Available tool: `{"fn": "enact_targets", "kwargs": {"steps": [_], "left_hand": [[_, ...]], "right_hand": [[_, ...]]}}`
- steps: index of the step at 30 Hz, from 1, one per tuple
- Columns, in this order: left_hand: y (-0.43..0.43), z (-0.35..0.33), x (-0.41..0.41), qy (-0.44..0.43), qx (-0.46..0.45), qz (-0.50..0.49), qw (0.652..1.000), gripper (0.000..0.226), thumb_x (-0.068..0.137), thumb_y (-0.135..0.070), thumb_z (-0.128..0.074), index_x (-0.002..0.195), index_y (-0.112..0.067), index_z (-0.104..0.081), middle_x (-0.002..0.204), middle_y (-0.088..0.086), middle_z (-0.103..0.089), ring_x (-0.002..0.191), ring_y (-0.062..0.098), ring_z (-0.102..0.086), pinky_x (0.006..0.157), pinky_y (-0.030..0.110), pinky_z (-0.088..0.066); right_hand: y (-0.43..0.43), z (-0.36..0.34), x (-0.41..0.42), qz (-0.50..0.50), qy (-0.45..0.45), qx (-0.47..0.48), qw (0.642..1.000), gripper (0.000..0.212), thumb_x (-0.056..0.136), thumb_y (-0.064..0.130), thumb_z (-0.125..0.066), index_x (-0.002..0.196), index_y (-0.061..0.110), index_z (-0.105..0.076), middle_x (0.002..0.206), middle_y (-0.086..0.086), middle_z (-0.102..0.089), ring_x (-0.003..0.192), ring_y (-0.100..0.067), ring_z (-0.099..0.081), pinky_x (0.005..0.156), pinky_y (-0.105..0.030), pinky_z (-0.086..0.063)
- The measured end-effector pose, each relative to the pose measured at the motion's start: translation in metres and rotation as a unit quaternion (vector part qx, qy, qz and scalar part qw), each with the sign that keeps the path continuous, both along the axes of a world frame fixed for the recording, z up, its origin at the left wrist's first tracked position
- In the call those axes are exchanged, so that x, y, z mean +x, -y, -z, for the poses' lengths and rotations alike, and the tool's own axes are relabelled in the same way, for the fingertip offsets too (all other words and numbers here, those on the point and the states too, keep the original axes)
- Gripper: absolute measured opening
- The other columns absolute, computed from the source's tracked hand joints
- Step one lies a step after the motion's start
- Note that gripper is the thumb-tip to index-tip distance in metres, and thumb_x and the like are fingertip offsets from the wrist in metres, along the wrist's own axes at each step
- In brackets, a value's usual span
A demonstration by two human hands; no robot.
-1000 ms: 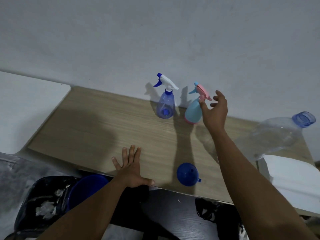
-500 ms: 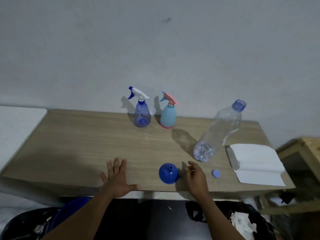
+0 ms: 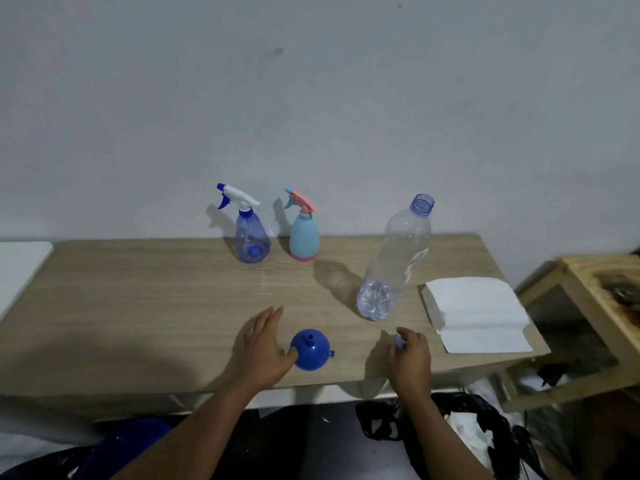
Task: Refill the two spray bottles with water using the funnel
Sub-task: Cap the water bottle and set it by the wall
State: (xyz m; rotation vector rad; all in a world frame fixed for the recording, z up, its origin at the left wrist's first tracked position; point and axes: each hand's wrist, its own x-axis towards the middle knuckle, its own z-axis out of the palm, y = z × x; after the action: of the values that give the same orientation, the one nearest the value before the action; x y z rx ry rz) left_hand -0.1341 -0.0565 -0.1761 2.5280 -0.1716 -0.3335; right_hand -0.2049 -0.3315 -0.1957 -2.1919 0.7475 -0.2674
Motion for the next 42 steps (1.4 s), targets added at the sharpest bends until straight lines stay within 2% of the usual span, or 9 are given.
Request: {"fn": "enact_targets", "kwargs": {"steps": [3, 9, 14, 17, 20, 24, 30, 35, 42], "left_hand": [[0.046, -0.035, 0.013, 0.065, -0.067, 0.004, 0.996, 0.081, 0.079, -0.038, -0.066, 0.151, -0.025, -0.031, 0.160, -0.005, -0.026, 0.149, 0.017, -0.020, 0.121, 0.034, -0.015], [0.135, -0.094, 0.032, 0.125, -0.206, 0.040, 0.970, 0.083, 0.077, -0.044, -0.076, 0.148, -0.026, -0.035, 0.155, -0.007, -0.033, 0.144, 0.009, -0.026, 0.119, 0.033, -0.025], [0.184, -0.131, 0.041, 0.143, -0.260, 0.034, 0.954, 0.101, 0.070, -0.053, -0.081, 0.151, -0.029, -0.027, 0.156, -0.011, -0.030, 0.143, 0.007, -0.027, 0.114, 0.026, -0.027], [0.202, -0.142, 0.044, 0.152, -0.280, 0.022, 0.948, 0.103, 0.067, -0.057, -0.082, 0.150, -0.031, -0.027, 0.154, -0.015, -0.033, 0.141, 0.005, -0.031, 0.113, 0.026, -0.031], [0.214, -0.147, 0.045, 0.156, -0.295, 0.005, 0.943, 0.091, 0.071, -0.050, -0.082, 0.146, -0.030, -0.035, 0.147, -0.013, -0.043, 0.134, 0.006, -0.041, 0.112, 0.033, -0.039], [0.218, -0.149, 0.043, 0.156, -0.289, -0.019, 0.944, 0.084, 0.074, -0.046, -0.082, 0.144, -0.030, -0.039, 0.144, -0.012, -0.048, 0.130, 0.008, -0.046, 0.109, 0.035, -0.043], [0.221, -0.155, 0.039, 0.123, -0.282, -0.038, 0.951, 0.089, 0.073, -0.047, -0.082, 0.146, -0.031, -0.035, 0.143, -0.010, -0.048, 0.125, 0.004, -0.044, 0.100, 0.024, -0.040], [0.224, -0.156, 0.038, 0.114, -0.279, -0.055, 0.952, 0.088, 0.072, -0.047, -0.083, 0.145, -0.031, -0.037, 0.142, -0.009, -0.051, 0.129, 0.010, -0.047, 0.107, 0.031, -0.043], [0.228, -0.160, 0.034, 0.120, -0.277, -0.064, 0.951, 0.083, 0.071, -0.044, -0.084, 0.141, -0.032, -0.041, 0.139, -0.011, -0.053, 0.127, 0.009, -0.048, 0.108, 0.034, -0.044]], "right_hand": [[0.030, 0.004, 0.008, -0.043, -0.066, -0.024, 0.997, 0.037, 0.093, 0.001, -0.054, 0.128, 0.006, -0.063, 0.131, -0.015, -0.052, 0.120, -0.036, -0.050, 0.101, -0.037, -0.041], [0.052, 0.011, 0.013, -0.147, -0.119, -0.081, 0.979, 0.032, 0.090, 0.000, -0.052, 0.114, 0.011, -0.070, 0.117, -0.012, -0.060, 0.110, -0.034, -0.055, 0.089, -0.036, -0.045], [0.073, -0.045, 0.026, -0.070, 0.034, -0.015, 0.997, 0.034, 0.094, 0.008, -0.062, 0.127, 0.005, -0.062, 0.124, -0.014, -0.062, 0.112, -0.030, -0.061, 0.092, -0.033, -0.049], [0.089, -0.106, 0.045, -0.059, 0.137, 0.031, 0.988, 0.032, 0.095, 0.015, -0.065, 0.126, 0.009, -0.062, 0.118, -0.004, -0.064, 0.094, -0.015, -0.064, 0.074, -0.007, -0.044], [0.101, -0.164, 0.062, -0.098, 0.224, 0.059, 0.968, 0.030, 0.094, 0.016, -0.066, 0.124, 0.012, -0.063, 0.116, 0.003, -0.063, 0.092, 0.000, -0.061, 0.072, -0.002, -0.044], [0.102, -0.221, 0.078, -0.225, 0.268, 0.030, 0.936, 0.028, 0.094, 0.017, -0.067, 0.121, 0.015, -0.065, 0.113, 0.007, -0.064, 0.094, -0.001, -0.061, 0.075, -0.008, -0.048], [0.099, -0.256, 0.096, -0.376, 0.213, -0.089, 0.897, 0.029, 0.097, 0.023, -0.062, 0.126, 0.021, -0.064, 0.119, 0.007, -0.061, 0.099, -0.004, -0.059, 0.086, -0.019, -0.051], [0.100, -0.268, 0.109, -0.444, 0.141, -0.180, 0.866, 0.030, 0.100, 0.014, -0.053, 0.128, 0.018, -0.065, 0.131, 0.001, -0.060, 0.118, -0.017, -0.054, 0.094, -0.024, -0.041], [0.102, -0.274, 0.120, -0.429, 0.088, -0.199, 0.877, 0.030, 0.096, 0.032, -0.064, 0.122, 0.018, -0.067, 0.107, 0.002, -0.059, 0.093, -0.014, -0.059, 0.080, -0.026, -0.045]]}}
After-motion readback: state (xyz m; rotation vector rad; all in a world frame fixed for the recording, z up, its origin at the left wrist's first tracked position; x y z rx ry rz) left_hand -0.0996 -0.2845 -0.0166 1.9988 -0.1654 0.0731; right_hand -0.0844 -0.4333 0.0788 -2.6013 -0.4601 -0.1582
